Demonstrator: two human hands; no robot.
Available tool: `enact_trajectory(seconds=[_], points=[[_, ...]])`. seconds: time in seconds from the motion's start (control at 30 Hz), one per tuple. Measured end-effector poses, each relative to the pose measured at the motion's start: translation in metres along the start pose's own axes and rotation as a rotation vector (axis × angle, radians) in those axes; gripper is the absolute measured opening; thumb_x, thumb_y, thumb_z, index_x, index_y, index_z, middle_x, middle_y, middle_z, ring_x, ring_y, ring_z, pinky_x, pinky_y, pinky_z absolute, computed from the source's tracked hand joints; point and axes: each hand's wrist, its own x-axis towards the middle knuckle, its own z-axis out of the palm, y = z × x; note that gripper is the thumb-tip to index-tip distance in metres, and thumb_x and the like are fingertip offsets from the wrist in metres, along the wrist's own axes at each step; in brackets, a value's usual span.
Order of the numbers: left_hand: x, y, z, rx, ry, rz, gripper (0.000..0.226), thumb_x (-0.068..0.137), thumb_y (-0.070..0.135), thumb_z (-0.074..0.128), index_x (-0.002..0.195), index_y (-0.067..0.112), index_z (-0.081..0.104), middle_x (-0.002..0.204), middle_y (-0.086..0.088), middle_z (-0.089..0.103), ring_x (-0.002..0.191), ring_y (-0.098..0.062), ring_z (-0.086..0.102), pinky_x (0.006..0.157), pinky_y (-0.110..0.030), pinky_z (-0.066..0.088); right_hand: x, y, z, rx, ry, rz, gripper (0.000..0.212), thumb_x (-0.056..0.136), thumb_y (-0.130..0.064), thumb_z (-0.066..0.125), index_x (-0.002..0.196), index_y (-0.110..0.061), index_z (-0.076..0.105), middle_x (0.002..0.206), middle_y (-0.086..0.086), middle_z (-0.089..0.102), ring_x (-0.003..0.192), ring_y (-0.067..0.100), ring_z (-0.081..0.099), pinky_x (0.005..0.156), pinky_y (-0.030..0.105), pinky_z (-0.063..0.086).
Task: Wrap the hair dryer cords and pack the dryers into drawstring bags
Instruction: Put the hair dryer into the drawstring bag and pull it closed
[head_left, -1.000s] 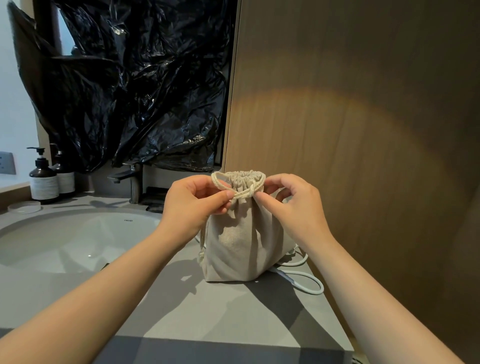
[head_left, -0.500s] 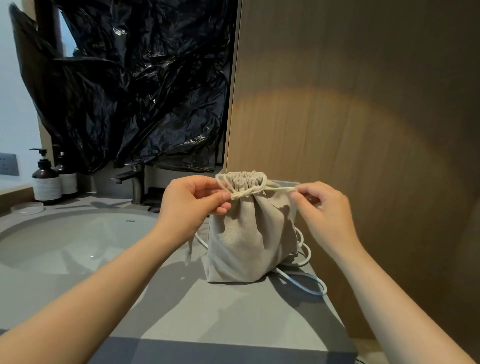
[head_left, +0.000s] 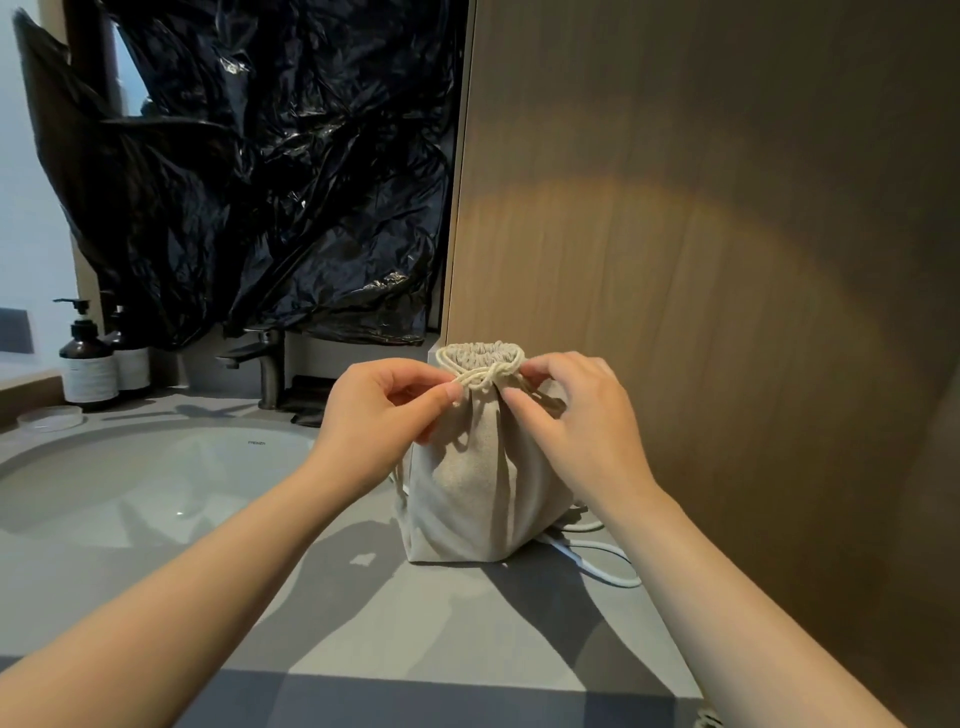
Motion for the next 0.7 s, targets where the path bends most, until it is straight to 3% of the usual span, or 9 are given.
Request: enact_trajectory(seconds=[0.1, 0.27, 0.43, 0.5, 0.57, 0.7], points=[[0.003, 0.003, 0.0, 0.04, -0.015, 0.021, 0.008, 0.086, 0.014, 0.07, 0.084, 0.012, 0.077, 0.068, -0.012, 0.07, 0.05, -0.01, 0.054, 0.049, -0.02, 0.048, 0.01, -0.004, 0.003, -0.027, -0.021, -0.005, 0.014, 0.086, -0.038, 0.066, 0.088, -0.024, 0.066, 0.088, -0.01, 0.063, 0.09, 0.01, 0.049, 0.076, 0.027, 0.041], [0.008, 0.002, -0.003, 0.03, 0.011, 0.038, 0.01, 0.088, 0.015, 0.069, 0.081, 0.013, 0.076, 0.064, -0.004, 0.067, 0.05, -0.007, 0.056, 0.052, -0.018, 0.048, 0.017, -0.006, -0.006, -0.064, -0.079, -0.05, 0.008, 0.09, -0.029, 0.062, 0.084, -0.024, 0.061, 0.083, -0.011, 0.062, 0.086, 0.01, 0.052, 0.071, 0.026, 0.04], [0.008, -0.002, -0.002, -0.022, -0.008, 0.015, 0.01, 0.089, 0.016, 0.067, 0.086, 0.012, 0.075, 0.072, -0.006, 0.073, 0.064, -0.009, 0.067, 0.061, -0.018, 0.054, 0.014, -0.01, -0.008, 0.156, -0.089, 0.042, 0.01, 0.09, -0.026, 0.064, 0.083, -0.02, 0.061, 0.078, -0.008, 0.067, 0.077, 0.007, 0.063, 0.066, 0.027, 0.052], [0.009, -0.004, -0.004, -0.001, 0.024, 0.025, 0.011, 0.089, 0.016, 0.066, 0.084, 0.013, 0.075, 0.071, -0.005, 0.073, 0.063, -0.01, 0.067, 0.062, -0.02, 0.055, 0.014, -0.007, -0.015, 0.286, -0.045, 0.112, 0.011, 0.089, -0.023, 0.066, 0.079, -0.018, 0.063, 0.072, -0.006, 0.069, 0.07, 0.005, 0.065, 0.062, 0.02, 0.052], [0.011, -0.008, -0.009, 0.071, 0.096, 0.05, 0.012, 0.089, 0.015, 0.067, 0.079, 0.017, 0.073, 0.067, -0.004, 0.07, 0.06, -0.011, 0.065, 0.062, -0.021, 0.054, 0.014, 0.004, -0.024, 0.239, 0.044, 0.145, 0.014, 0.088, -0.023, 0.066, 0.076, -0.018, 0.063, 0.067, -0.005, 0.067, 0.062, 0.003, 0.062, 0.055, 0.017, 0.048], [0.013, -0.016, -0.011, 0.211, 0.122, 0.062, 0.01, 0.088, 0.018, 0.067, 0.079, 0.017, 0.072, 0.075, -0.001, 0.069, 0.072, -0.019, 0.067, 0.074, -0.042, 0.058, 0.009, 0.026, -0.025, 0.055, 0.04, 0.183, 0.016, 0.091, -0.024, 0.063, 0.075, -0.02, 0.061, 0.065, -0.004, 0.064, 0.061, 0.013, 0.06, 0.058, 0.036, 0.052]])
